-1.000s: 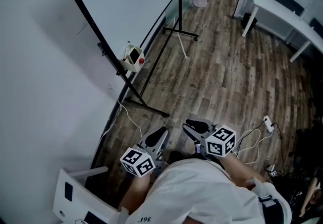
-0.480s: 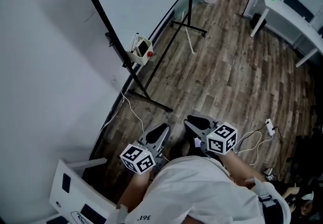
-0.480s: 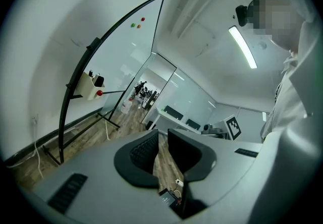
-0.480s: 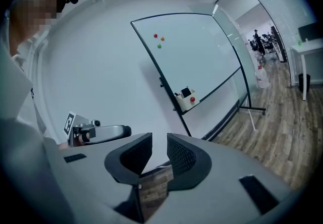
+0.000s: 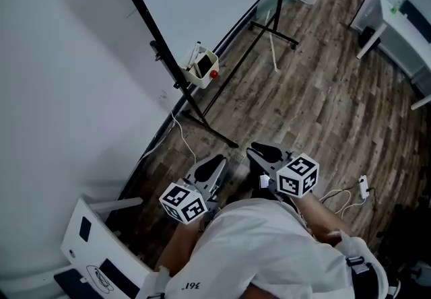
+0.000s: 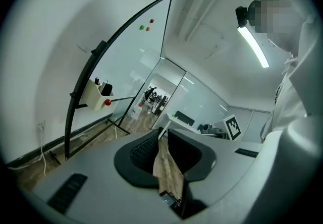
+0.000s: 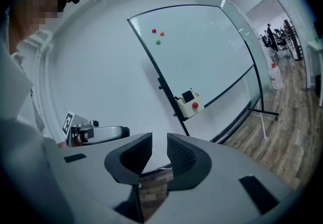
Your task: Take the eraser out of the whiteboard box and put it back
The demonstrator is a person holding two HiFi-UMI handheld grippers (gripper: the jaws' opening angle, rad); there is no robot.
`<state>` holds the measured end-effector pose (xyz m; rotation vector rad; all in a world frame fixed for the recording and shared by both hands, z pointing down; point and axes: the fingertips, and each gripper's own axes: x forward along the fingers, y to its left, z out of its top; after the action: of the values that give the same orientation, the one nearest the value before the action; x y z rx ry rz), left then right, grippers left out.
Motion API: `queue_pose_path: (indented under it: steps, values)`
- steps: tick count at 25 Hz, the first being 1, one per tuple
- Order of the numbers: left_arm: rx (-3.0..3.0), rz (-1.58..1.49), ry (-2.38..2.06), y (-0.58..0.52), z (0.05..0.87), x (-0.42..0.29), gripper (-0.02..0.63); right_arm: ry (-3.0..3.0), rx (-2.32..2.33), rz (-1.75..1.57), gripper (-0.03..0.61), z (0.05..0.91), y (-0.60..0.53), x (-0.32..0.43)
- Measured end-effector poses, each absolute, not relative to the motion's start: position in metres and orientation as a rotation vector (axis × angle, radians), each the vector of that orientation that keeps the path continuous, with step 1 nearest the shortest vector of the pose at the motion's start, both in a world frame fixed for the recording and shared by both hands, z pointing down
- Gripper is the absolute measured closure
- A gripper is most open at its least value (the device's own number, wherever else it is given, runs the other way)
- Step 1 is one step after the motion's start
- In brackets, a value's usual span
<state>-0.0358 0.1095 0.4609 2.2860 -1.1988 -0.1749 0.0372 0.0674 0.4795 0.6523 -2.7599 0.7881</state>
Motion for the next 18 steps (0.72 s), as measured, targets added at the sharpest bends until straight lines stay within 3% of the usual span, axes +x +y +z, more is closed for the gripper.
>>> queue_pose_path:
  steps: [18]
  values:
    - [2.138,-0.218,-1.403,-0.025,0.463,-0.022,0.567,-2.757,0.418,0.695,0.482,0.477,-0.077,0.046]
